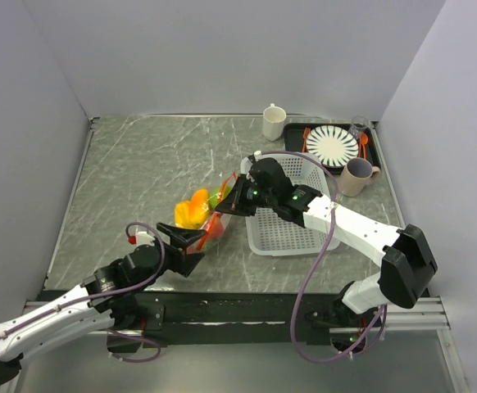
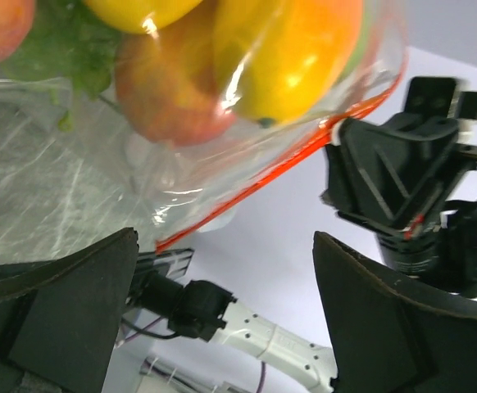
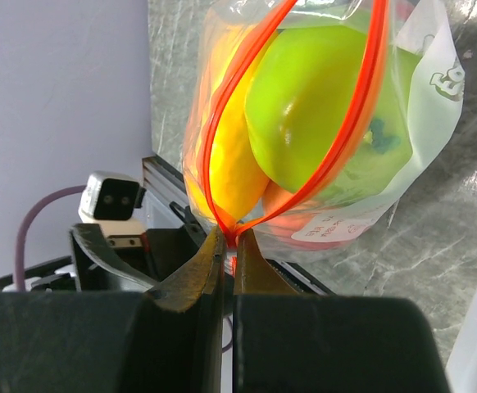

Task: Place the food in the zip-top bag and seal the zipper
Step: Zip the zipper food storage bag at the center of the board.

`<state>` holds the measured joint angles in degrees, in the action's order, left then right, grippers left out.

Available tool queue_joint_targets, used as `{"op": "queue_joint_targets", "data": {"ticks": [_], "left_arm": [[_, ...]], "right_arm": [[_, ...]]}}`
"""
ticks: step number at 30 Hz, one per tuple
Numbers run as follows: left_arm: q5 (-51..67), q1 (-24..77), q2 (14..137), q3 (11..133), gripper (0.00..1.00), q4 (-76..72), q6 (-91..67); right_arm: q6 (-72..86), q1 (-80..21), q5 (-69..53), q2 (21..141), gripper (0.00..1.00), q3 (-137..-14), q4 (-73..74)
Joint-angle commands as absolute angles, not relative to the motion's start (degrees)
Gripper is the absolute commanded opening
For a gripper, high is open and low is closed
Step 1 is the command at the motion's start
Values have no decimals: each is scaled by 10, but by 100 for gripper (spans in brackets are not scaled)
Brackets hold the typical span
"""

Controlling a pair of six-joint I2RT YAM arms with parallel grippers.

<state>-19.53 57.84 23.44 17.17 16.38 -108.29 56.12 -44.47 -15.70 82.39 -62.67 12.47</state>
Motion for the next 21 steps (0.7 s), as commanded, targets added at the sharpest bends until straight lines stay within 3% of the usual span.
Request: {"op": "queue_joint_targets", "data": {"ticks": [1,4,13,16,21], "left_arm": [[-258,581,216,185,91,153,-1099],[-268,581,225,184,89,140,-1099],[-296,581,222,172,63,122,-1114],[-297,581,225,181,46,134,-1110],[-287,581,230,180,3,140,-1112]], "right_arm": [[571,-446,-165,802,0,-633,94],[573,-455,-163,791,0,-625,93],[576,-472,-160,768,0,-611,101],[577,-473,-157,764,0,-603,102],[571,-475,-162,762,0,-599,103]]}}
